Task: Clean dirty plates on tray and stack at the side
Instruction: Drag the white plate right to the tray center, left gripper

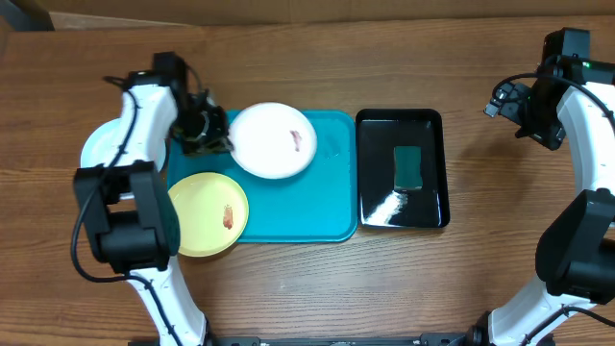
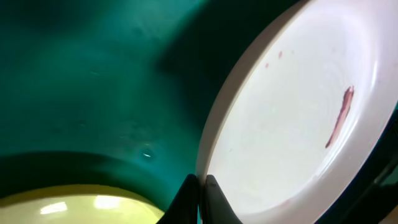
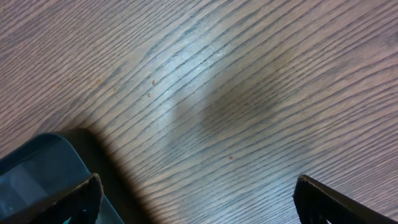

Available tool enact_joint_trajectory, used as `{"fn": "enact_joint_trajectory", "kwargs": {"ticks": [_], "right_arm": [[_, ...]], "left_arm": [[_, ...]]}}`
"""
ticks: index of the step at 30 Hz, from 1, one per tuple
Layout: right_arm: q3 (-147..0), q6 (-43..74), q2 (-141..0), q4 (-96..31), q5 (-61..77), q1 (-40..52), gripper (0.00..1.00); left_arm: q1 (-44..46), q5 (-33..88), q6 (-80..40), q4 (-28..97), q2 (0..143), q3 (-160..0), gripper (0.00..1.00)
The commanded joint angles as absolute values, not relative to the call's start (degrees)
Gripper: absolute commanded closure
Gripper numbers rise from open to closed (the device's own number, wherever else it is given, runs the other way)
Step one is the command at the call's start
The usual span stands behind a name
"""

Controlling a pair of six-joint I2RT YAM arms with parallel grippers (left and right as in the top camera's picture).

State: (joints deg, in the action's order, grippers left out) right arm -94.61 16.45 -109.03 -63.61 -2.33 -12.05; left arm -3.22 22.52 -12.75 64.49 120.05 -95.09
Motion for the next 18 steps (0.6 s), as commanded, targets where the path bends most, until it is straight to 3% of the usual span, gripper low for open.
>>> {"fn": "enact_joint_trajectory", "kwargs": {"ticks": [1, 18], "right_arm": [[-95.7, 16.5, -108.6, -63.4, -2.5, -12.1, 0.00], [-95.7, 16.5, -108.6, -63.4, -2.5, -12.1, 0.00]], "left_arm": [[0.3, 22.7, -10.3, 65.8, 119.5, -95.6, 0.96], [9.6, 14.5, -13.7, 67.8, 119.5, -95.5, 0.96]]}}
